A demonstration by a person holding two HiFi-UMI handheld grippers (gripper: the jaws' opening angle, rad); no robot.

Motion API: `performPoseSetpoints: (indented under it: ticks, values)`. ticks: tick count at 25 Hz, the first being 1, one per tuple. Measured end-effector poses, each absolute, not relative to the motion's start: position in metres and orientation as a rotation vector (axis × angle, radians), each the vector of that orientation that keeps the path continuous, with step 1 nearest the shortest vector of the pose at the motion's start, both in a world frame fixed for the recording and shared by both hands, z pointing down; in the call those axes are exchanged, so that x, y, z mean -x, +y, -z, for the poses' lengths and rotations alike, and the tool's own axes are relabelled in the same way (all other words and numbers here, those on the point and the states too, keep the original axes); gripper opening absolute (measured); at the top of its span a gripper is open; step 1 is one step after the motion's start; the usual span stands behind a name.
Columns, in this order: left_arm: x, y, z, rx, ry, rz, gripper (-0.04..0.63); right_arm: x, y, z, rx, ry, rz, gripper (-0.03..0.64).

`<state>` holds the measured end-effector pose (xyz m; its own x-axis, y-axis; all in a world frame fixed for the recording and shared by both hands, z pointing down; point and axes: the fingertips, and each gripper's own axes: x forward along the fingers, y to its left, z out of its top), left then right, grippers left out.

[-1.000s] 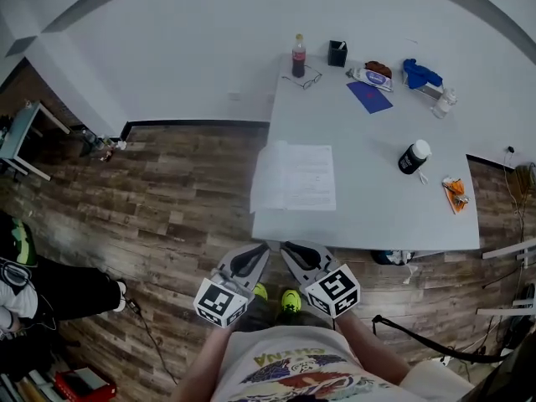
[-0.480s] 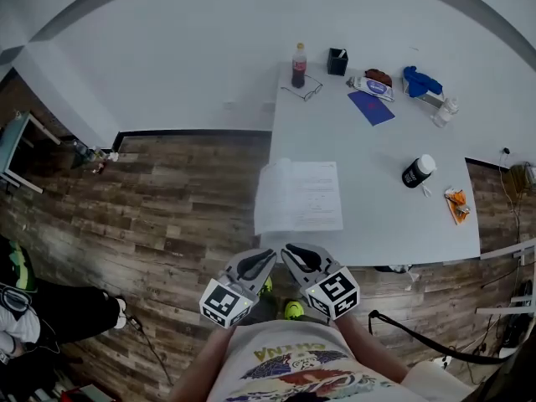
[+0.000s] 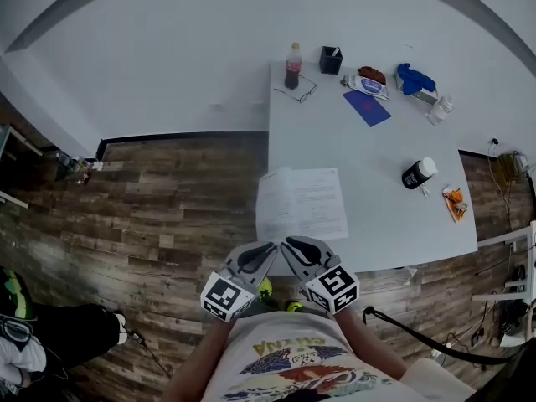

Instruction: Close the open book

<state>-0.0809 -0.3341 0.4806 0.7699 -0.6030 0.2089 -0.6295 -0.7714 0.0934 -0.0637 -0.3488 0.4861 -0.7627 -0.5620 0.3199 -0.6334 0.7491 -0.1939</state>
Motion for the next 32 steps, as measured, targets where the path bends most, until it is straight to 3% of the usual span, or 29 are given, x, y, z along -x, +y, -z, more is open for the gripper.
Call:
performPoseSetpoints:
  ticks: [17, 32]
  values:
    - [0.115, -0.38, -0.526, -2.794, -0.942, -0.246, 0.014, 0.084, -0.405, -0.513, -1.005, -2.611, -0.443, 0.04]
    - [0.14, -0.383, -0.646, -2.699, -1.063, -0.443, 0.024, 0.11, -0.414, -0.577, -0.799, -2.56, -0.514, 0.041]
